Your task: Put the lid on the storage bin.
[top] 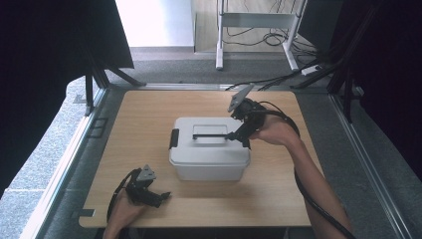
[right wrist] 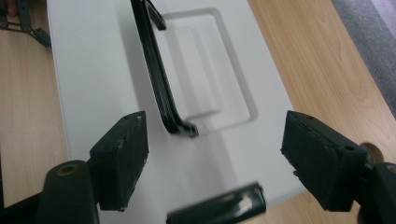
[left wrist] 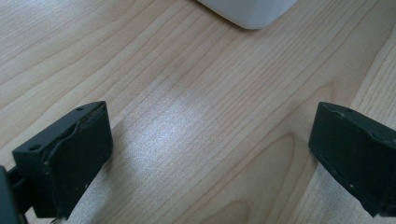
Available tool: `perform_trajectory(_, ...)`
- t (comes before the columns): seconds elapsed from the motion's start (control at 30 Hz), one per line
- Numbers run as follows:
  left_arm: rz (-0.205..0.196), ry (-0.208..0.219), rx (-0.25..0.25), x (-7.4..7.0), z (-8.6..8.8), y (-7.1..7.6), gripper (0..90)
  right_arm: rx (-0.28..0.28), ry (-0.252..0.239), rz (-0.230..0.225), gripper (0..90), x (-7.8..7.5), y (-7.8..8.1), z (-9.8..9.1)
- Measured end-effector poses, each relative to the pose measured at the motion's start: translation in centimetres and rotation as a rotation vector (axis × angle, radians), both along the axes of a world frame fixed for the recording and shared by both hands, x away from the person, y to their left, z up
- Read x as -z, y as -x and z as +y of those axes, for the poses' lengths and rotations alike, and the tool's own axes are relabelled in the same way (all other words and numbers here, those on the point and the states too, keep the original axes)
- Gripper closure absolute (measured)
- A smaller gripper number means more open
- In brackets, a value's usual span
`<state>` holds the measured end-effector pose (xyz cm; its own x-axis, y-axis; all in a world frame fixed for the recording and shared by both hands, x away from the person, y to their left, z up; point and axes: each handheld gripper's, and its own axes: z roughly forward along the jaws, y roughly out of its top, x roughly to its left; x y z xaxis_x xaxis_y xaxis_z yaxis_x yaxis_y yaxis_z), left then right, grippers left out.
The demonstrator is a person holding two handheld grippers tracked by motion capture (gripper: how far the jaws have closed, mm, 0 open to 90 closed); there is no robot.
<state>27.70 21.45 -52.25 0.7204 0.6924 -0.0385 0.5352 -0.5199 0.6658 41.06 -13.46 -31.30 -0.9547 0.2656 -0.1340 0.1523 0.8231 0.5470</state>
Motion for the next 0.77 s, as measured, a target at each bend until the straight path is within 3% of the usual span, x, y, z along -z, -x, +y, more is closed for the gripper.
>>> perform_trajectory(0.43, -0.001, -0.003, 0.0, 0.0, 0.0, 0.0, 0.0, 0.215, -0.095, -0.003, 13.6, 1.1, 1.5, -7.3)
perform_trajectory(0.6, -0.001, -0.003, 0.0, 0.0, 0.0, 0.0, 0.0, 0.301, -0.137, 0.005, 11.8, 3.1, 2.5, -10.0)
perform_trajectory(0.77, -0.002, -0.003, 0.0, 0.0, 0.0, 0.0, 0.0, 0.347, -0.138, 0.023, 7.3, 5.1, 3.0, -12.0)
